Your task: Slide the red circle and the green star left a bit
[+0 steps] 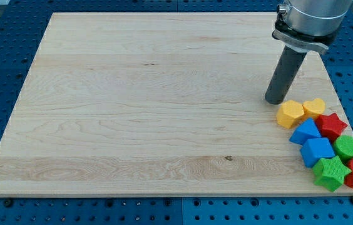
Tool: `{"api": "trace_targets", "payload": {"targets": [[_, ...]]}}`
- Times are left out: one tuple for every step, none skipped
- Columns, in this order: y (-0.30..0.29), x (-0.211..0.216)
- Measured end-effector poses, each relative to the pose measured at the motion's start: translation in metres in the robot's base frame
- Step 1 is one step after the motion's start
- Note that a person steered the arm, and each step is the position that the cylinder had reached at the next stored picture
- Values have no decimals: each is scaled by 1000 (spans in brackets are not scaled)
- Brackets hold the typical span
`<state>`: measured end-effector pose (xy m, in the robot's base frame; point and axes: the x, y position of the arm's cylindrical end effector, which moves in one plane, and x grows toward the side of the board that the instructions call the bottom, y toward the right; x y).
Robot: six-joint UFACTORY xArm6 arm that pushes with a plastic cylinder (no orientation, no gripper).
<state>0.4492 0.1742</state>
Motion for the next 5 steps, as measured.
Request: {"api": "trace_targets", "payload": {"targets": [[24, -27], [111, -5], [171, 49], [171, 58], [167, 139]]}}
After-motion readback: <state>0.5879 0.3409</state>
